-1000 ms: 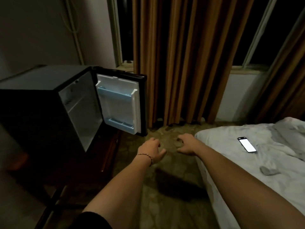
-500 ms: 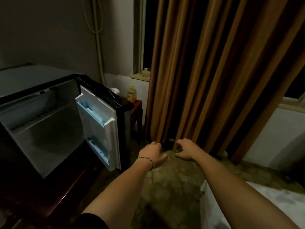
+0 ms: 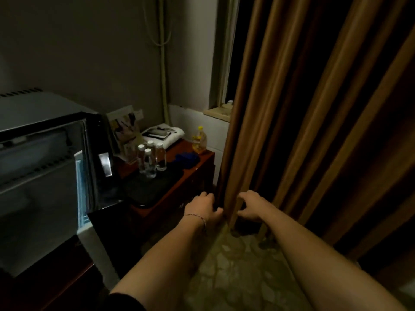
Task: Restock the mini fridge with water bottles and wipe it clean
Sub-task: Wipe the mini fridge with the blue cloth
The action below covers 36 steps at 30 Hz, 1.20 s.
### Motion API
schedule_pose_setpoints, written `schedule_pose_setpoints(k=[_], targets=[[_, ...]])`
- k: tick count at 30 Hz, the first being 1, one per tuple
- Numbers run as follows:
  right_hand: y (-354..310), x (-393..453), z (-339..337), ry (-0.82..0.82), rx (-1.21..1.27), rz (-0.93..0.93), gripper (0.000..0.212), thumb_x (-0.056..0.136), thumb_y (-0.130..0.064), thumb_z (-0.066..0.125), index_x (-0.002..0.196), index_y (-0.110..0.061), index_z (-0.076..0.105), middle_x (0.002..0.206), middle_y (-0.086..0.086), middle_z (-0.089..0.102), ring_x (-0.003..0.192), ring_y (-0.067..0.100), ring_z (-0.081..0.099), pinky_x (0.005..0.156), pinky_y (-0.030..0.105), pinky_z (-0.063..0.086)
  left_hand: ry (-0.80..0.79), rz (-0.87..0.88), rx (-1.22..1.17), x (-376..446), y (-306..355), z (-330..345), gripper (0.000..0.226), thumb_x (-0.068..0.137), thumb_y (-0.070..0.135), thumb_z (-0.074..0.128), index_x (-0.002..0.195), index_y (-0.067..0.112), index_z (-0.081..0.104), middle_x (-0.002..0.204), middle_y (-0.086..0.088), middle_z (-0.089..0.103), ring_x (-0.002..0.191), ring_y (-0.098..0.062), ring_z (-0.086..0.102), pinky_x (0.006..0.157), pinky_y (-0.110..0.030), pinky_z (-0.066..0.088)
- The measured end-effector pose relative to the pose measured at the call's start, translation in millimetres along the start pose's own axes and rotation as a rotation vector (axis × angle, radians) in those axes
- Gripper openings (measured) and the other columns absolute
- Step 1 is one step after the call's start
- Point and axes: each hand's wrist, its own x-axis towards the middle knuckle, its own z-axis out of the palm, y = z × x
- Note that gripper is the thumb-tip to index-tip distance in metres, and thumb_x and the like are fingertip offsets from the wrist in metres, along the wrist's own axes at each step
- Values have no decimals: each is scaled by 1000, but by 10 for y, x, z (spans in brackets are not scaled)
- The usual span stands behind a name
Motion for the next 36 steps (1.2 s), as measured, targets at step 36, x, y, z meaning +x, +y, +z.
schedule_pose_setpoints(k=[36], targets=[[-564,4341,-395,-190,-172,-581,58,84,-47,70,132,-21,49,131,8,38,120,33,48,100,46,47,185,-730,8,2421,-1133,-124,66,86,67,47,134,21,47,139,-8,43,126,-30,43,98,-50,42]])
